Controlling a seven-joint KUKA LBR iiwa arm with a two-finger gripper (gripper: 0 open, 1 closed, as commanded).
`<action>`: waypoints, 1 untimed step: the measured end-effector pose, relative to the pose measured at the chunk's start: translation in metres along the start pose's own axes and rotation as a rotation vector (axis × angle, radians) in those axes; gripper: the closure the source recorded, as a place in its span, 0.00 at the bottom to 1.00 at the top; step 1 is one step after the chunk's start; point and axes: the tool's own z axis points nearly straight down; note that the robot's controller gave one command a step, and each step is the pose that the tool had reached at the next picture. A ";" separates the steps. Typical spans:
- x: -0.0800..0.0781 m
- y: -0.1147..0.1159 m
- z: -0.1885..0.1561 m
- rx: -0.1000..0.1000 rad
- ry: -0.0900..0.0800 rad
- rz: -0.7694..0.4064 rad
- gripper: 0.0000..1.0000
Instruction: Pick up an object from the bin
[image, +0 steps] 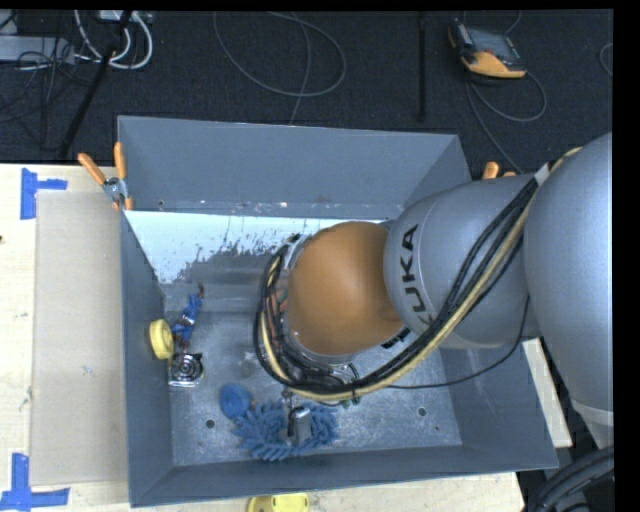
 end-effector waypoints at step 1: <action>0.024 -0.006 0.046 -0.002 -0.007 0.068 1.00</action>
Offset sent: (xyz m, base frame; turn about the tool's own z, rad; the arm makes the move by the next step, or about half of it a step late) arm 0.0000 0.0000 0.0000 0.0000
